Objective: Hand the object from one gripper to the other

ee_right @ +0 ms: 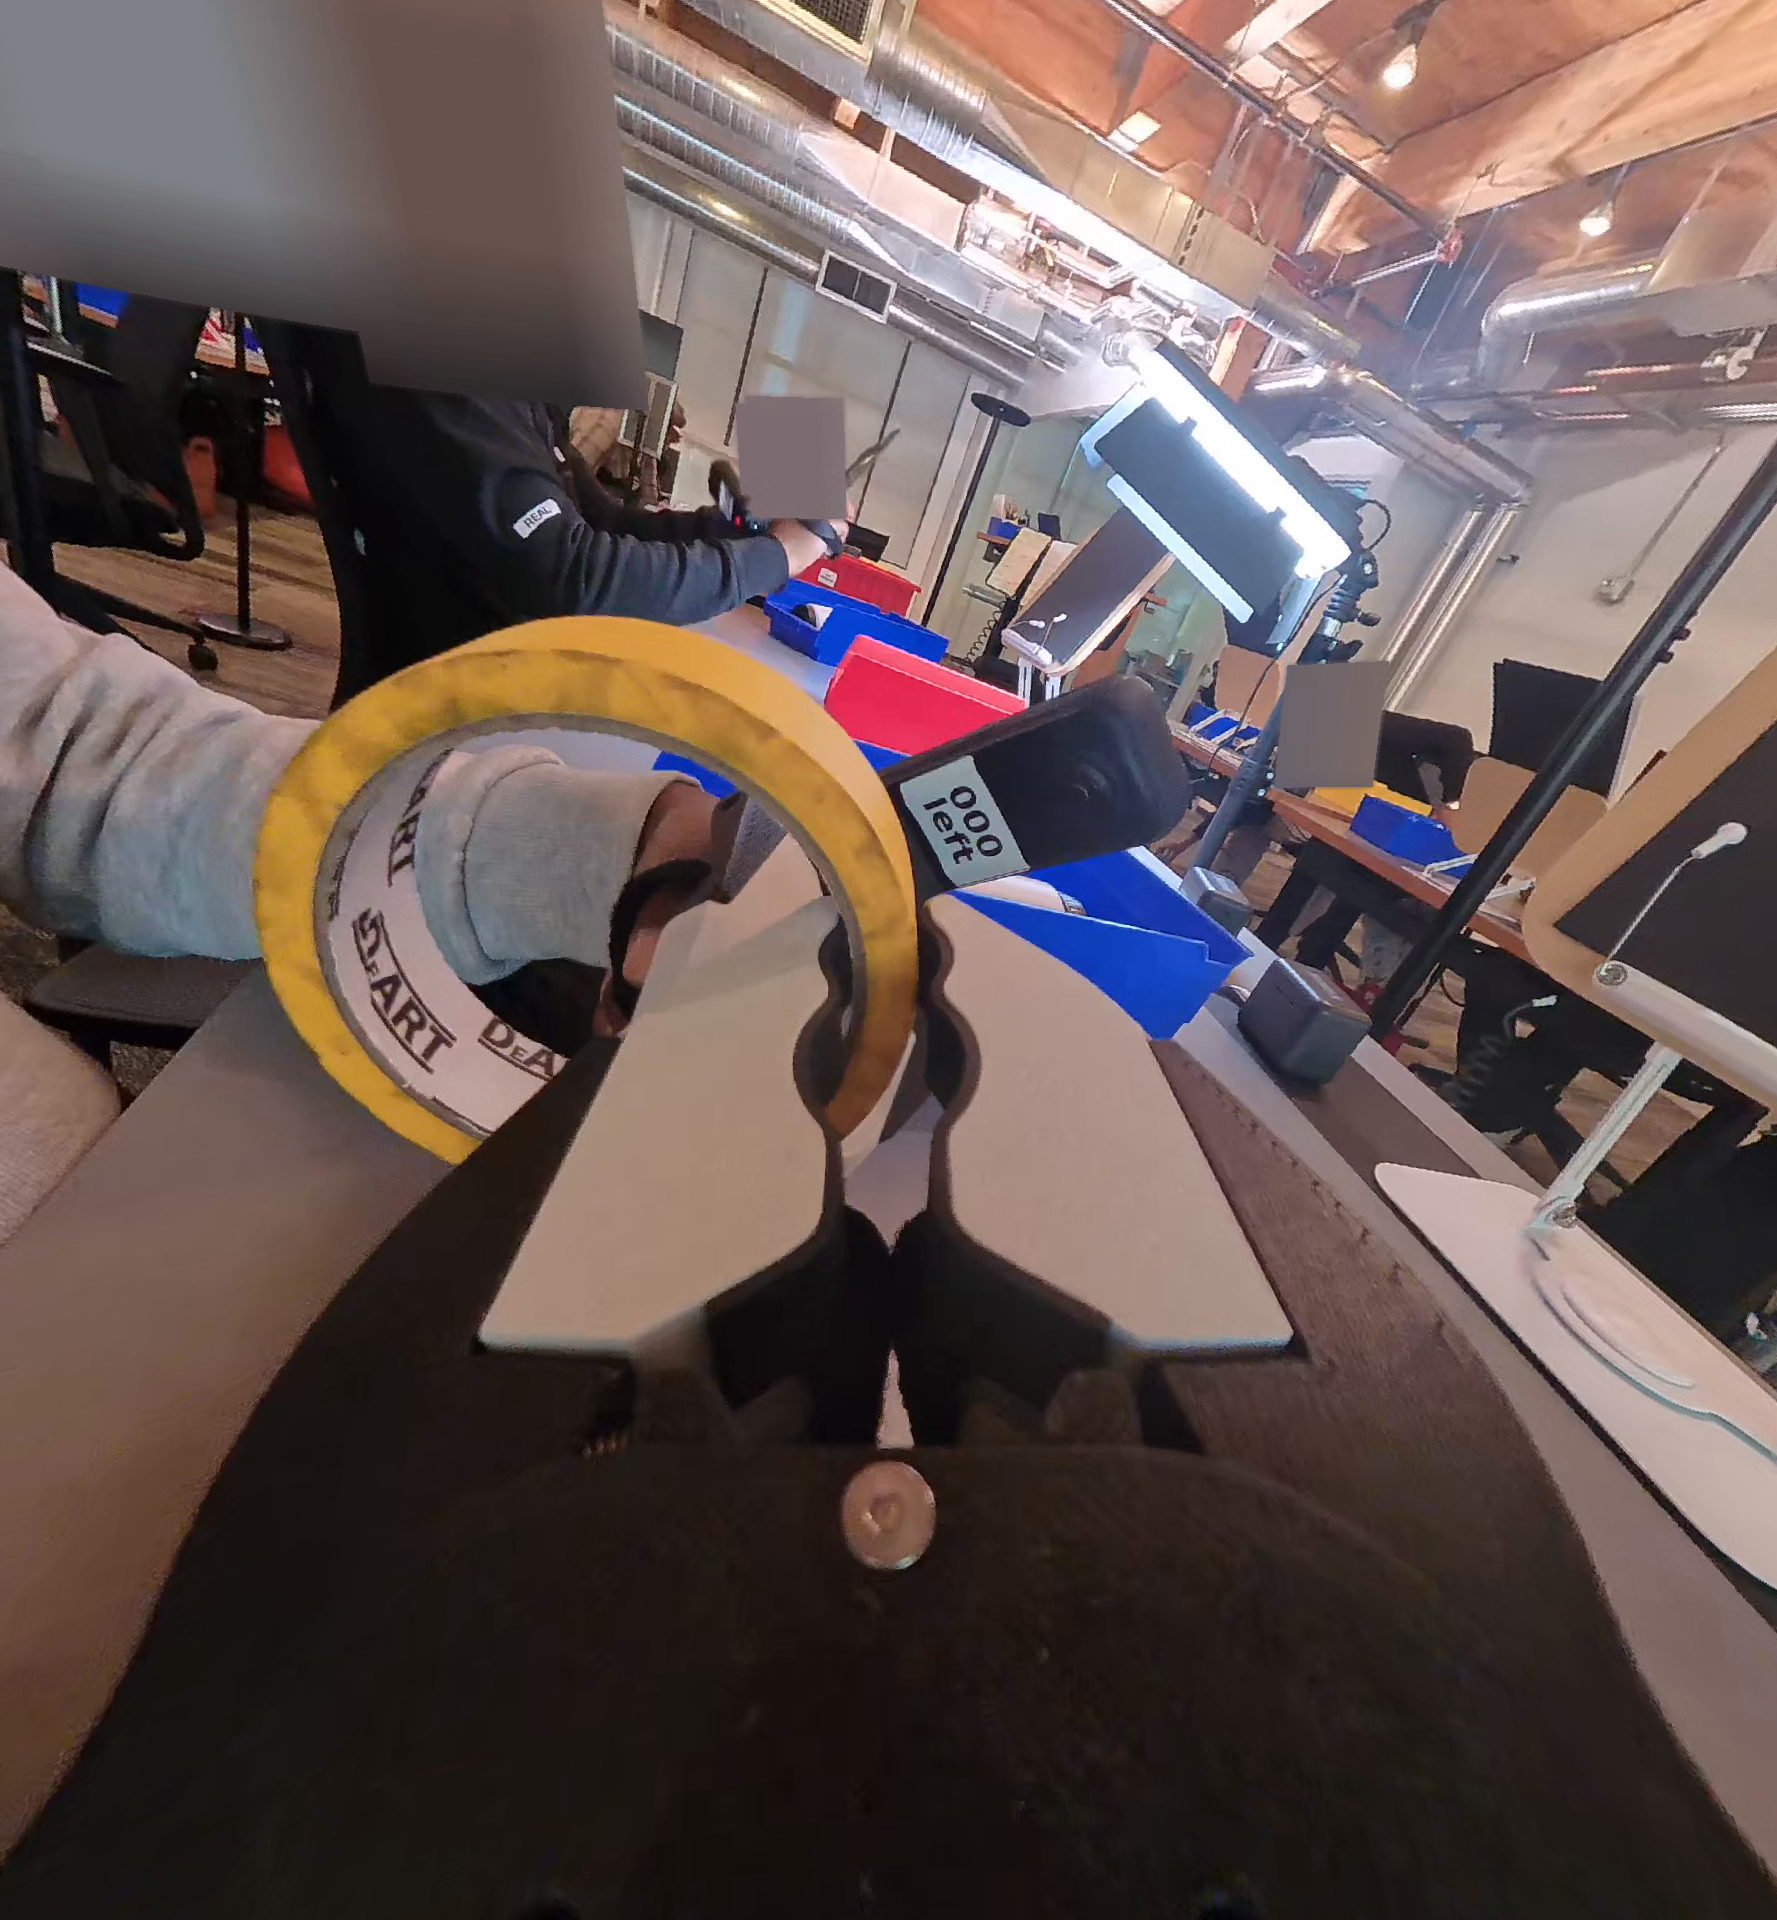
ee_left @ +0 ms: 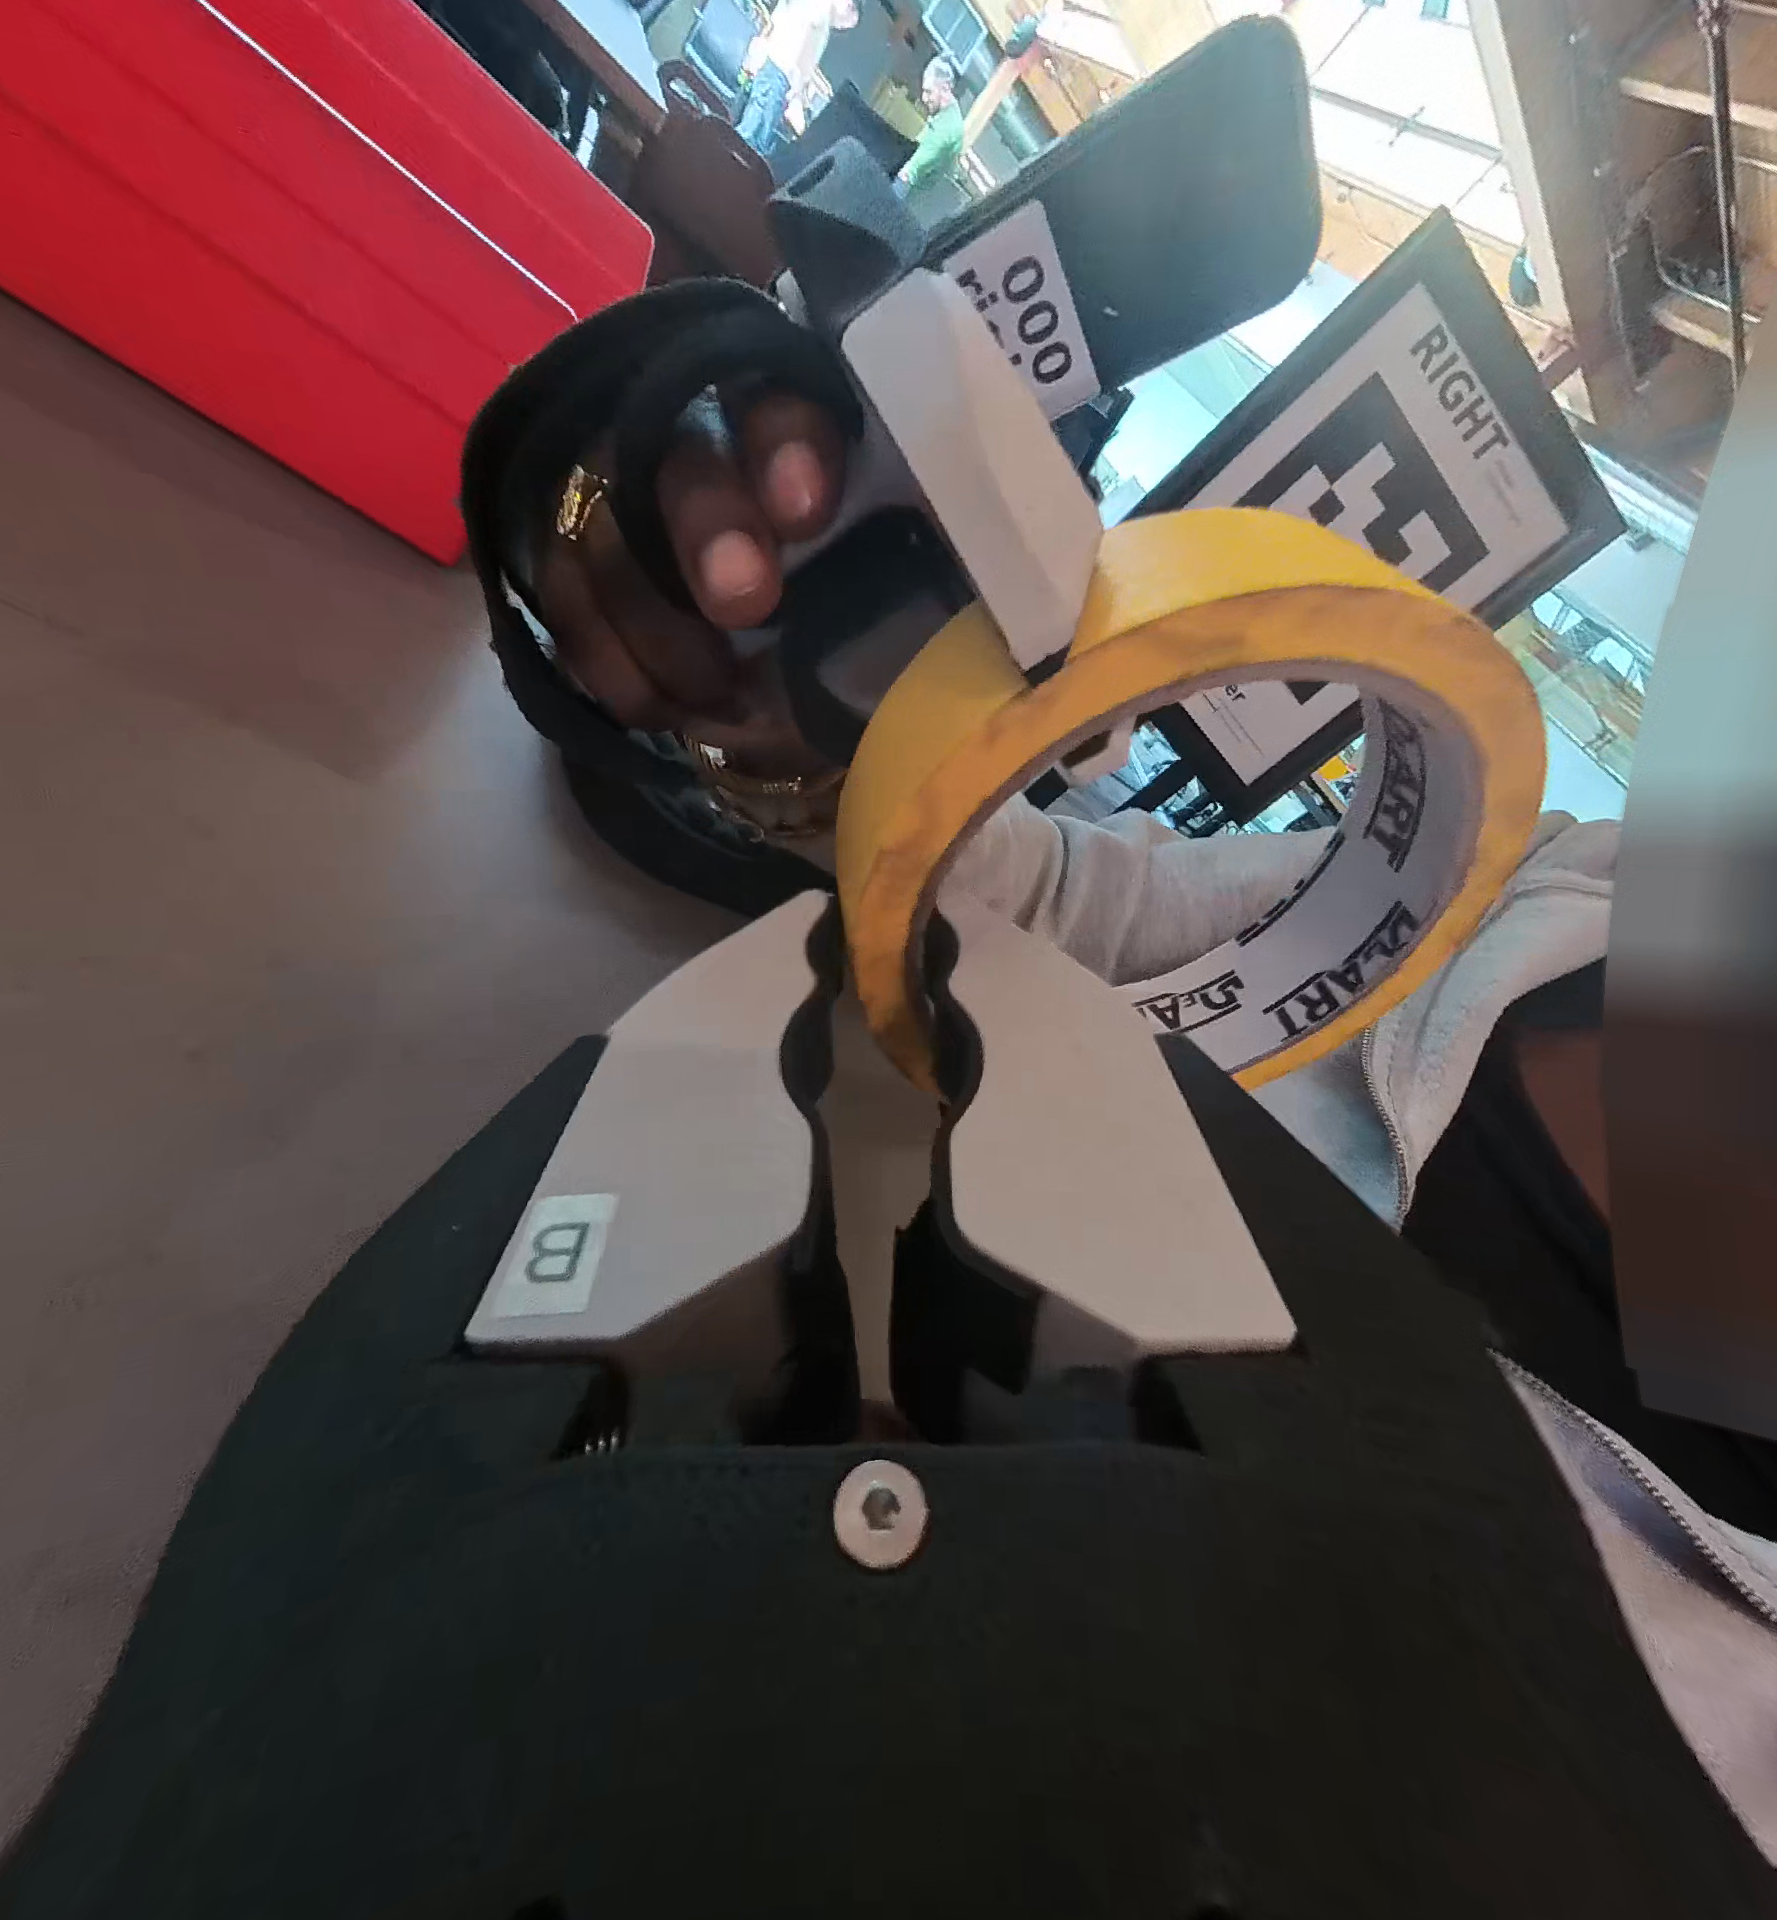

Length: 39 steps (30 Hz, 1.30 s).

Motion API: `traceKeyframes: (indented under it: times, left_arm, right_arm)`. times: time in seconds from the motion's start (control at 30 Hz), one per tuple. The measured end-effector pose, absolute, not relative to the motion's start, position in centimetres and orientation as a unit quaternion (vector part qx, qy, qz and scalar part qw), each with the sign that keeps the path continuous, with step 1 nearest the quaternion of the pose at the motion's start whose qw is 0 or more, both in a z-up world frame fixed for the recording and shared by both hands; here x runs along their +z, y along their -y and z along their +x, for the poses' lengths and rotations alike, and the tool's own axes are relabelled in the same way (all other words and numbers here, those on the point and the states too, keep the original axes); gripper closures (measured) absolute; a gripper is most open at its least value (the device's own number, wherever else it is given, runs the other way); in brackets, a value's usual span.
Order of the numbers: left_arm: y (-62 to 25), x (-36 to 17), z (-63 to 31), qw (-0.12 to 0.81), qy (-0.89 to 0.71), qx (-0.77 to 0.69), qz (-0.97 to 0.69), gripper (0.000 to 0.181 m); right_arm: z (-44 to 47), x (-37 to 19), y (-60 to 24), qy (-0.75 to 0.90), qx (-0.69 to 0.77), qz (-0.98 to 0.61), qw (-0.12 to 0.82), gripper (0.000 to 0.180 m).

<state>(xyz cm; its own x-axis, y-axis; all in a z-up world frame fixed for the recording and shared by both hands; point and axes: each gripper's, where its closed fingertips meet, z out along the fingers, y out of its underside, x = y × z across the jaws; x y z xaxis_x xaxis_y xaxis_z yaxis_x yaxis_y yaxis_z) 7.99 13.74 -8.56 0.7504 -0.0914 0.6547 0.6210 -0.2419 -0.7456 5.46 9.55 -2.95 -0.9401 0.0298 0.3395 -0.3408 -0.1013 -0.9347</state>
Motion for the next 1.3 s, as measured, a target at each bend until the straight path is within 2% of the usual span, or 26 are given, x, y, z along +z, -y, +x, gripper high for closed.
traceKeyframes:
  times: [0.23, 0.37, 0.43, 0.5, 0.6, 0.67, 0.73, 1.03, 1.13, 1.2, 1.3]
  left_arm:
    - [-13.1, -8.7, 5.7, 0.615, 0.186, -0.192, -0.742, 0.17]
    - [-11.6, -7.2, 3.1, 0.655, 0.182, -0.058, -0.731, 0.17]
    - [-10.7, -5.9, 2.1, 0.68, 0.169, 0.012, -0.713, 0.17]
    - [-9.7, -4.5, 1.4, 0.694, 0.153, 0.085, -0.698, 0.17]
    - [-8.3, -3.2, 0.3, 0.675, 0.113, 0.236, -0.69, 0.17]
    - [-8.6, -2.8, 0.8, 0.652, 0.059, 0.31, -0.689, 0.17]
    - [-9.3, -2.9, 1.4, 0.633, 0.018, 0.342, -0.694, 0.17]
    - [-10.0, -3.4, 1.9, 0.608, -0.027, 0.374, -0.7, 0.17]
    - [-10.2, -3.6, 2.0, 0.606, -0.031, 0.371, -0.703, 0.17]
    - [-10.4, -3.6, 2.2, 0.61, -0.03, 0.363, -0.704, 0.169]
    - [-10.5, -3.2, 2.4, 0.636, -0.009, 0.336, -0.695, 0.156]
  right_arm:
    - [5.3, -3.0, -9.3, 0.663, 0.733, 0.095, 0.117, 0.161]
    - [3.9, -2.5, -9.6, 0.651, 0.755, 0.021, 0.076, 0.133]
    - [2.6, -2.9, -9.7, 0.655, 0.755, -0.04, 0.013, 0.112]
    - [1.4, -4.3, -9.5, 0.665, 0.733, -0.118, -0.079, 0.102]
    - [1.7, -7.6, -8.8, 0.666, 0.657, -0.212, -0.283, 0.105]
    - [2.9, -7.8, -8.6, 0.617, 0.615, -0.233, -0.432, 0.118]
    - [3.2, -7.7, -8.6, 0.58, 0.597, -0.238, -0.501, 0.128]
    - [3.9, -8.8, -8.2, 0.636, 0.591, -0.219, -0.446, 0.152]
    - [4.2, -9.0, -8.1, 0.642, 0.591, -0.207, -0.442, 0.167]
    - [4.3, -9.0, -8.0, 0.652, 0.597, -0.196, -0.425, 0.169]
    - [3.8, -8.8, -8.1, 0.664, 0.618, -0.181, -0.379, 0.17]
